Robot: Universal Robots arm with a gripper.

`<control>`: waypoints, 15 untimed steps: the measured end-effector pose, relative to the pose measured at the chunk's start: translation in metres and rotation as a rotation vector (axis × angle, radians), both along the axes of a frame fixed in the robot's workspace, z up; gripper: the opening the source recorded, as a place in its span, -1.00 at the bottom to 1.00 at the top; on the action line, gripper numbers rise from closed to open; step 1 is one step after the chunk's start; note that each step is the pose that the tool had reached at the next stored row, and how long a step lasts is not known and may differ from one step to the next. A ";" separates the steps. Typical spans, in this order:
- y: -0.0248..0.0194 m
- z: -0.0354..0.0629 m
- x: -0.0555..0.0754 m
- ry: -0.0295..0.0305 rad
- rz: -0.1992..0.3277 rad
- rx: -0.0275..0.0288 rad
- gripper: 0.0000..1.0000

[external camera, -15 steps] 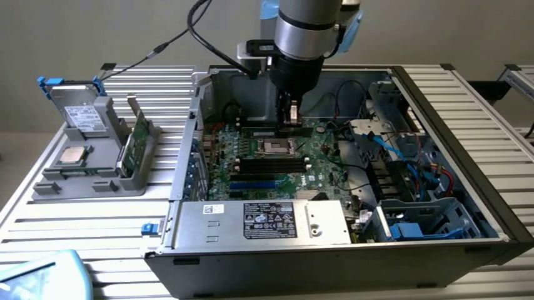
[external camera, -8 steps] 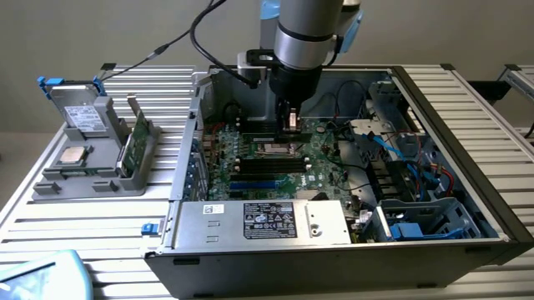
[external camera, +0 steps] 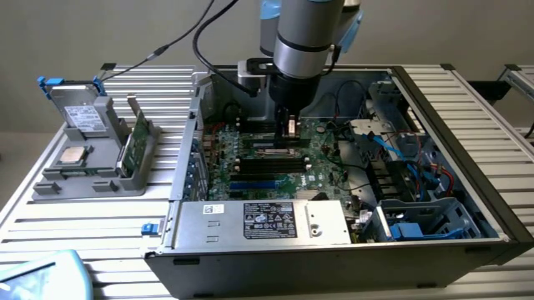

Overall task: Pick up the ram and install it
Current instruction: 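Insert the ram into the slot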

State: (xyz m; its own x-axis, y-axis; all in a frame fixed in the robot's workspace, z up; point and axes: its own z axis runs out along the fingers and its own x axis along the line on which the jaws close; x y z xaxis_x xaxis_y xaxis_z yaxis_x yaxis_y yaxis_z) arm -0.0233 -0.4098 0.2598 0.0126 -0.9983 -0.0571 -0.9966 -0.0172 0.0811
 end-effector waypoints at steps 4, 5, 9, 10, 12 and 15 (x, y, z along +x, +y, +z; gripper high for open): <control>-0.0002 -0.0058 0.000 0.0022 0.000 -0.0026 -0.71; -0.0003 -0.0073 -0.001 0.0028 0.000 -0.0033 -0.71; -0.0023 -0.0110 -0.002 0.0089 0.000 -0.0088 -0.71; -0.0028 -0.0120 -0.002 0.0113 0.000 -0.0101 -0.71; -0.0034 -0.0139 -0.002 0.0153 0.000 -0.0119 -0.71; -0.0036 -0.0173 -0.002 0.0193 0.000 -0.0153 -0.71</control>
State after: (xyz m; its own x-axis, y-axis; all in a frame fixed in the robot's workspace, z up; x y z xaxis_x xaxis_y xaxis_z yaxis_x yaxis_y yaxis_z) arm -0.0253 -0.4134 0.2425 0.0116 -0.9990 -0.0420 -0.9948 -0.0158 0.1006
